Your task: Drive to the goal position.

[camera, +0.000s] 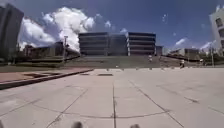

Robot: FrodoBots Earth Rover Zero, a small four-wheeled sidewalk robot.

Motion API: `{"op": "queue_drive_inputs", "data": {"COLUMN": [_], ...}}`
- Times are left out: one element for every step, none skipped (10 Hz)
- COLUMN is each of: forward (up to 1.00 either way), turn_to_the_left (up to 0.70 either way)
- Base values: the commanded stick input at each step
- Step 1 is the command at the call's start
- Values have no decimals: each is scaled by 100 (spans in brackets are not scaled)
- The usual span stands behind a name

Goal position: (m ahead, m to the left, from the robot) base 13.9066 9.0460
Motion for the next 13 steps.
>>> {"op": "queue_drive_inputs", "data": {"forward": [70, 70, 70, 70, 70, 70, 70, 70, 70, 70, 70, 70, 70], "turn_to_the_left": [0, 0, 0, 0, 0, 0, 0, 0, 0, 0, 0, 0, 0]}}
